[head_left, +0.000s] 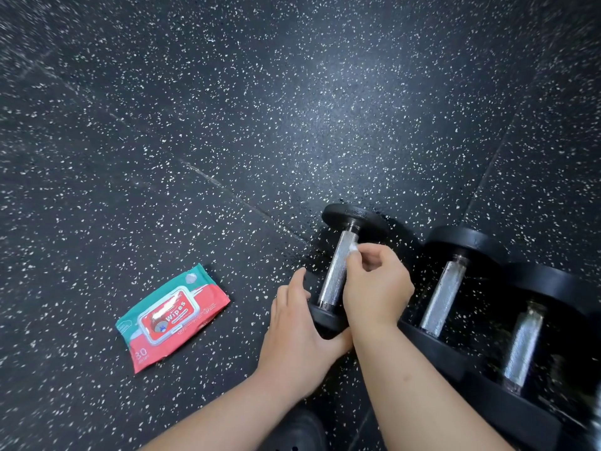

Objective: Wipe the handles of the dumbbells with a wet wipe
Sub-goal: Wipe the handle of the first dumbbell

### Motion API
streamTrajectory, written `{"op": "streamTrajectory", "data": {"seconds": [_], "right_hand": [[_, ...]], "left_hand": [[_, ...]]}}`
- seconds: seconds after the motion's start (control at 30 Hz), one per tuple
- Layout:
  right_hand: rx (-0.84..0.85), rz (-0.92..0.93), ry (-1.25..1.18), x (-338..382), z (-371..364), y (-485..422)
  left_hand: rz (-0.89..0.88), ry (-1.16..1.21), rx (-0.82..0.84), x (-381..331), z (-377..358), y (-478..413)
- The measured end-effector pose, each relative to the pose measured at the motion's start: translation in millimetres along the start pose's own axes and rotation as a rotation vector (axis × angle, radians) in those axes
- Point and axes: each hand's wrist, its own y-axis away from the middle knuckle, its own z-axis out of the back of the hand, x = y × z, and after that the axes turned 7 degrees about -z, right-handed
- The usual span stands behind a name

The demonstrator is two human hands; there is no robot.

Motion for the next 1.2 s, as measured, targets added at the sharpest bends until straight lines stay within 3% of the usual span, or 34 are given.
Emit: {"op": "streamTrajectory", "data": {"seconds": [0.4, 0.6, 0.77, 0.93, 1.07, 1.2], "right_hand": [[0.195, -0.252, -0.274, -14.1, -12.8, -14.9], [0.429, -0.504, -0.659, -5.3, -10.2, -18.7], [0.433, -0.535, -0.659, -9.9, -13.0, -20.1], [0.531, -0.637, -0.812, -0.2, -10.5, -19.8], [0.439, -0.658, -0.768, -1.1, -11.8, -19.3], [0.54, -0.658, -0.752, -3.0, -11.2, -20.7]], "left_hand": [[-0.011, 0.01, -0.016, 1.9, -0.1, 0.0], [-0.006, 0.012, -0.016, 3.2, -0.1, -0.4], [0.002, 0.011, -0.012, 3.2, 0.8, -0.5], [0.005, 0.008, -0.005, 3.1, 1.2, -1.1], [0.005, 0.011, -0.01, 4.5, 1.5, -1.9], [-0.007, -0.003, -0.017, 3.1, 0.2, -0.8]]}}
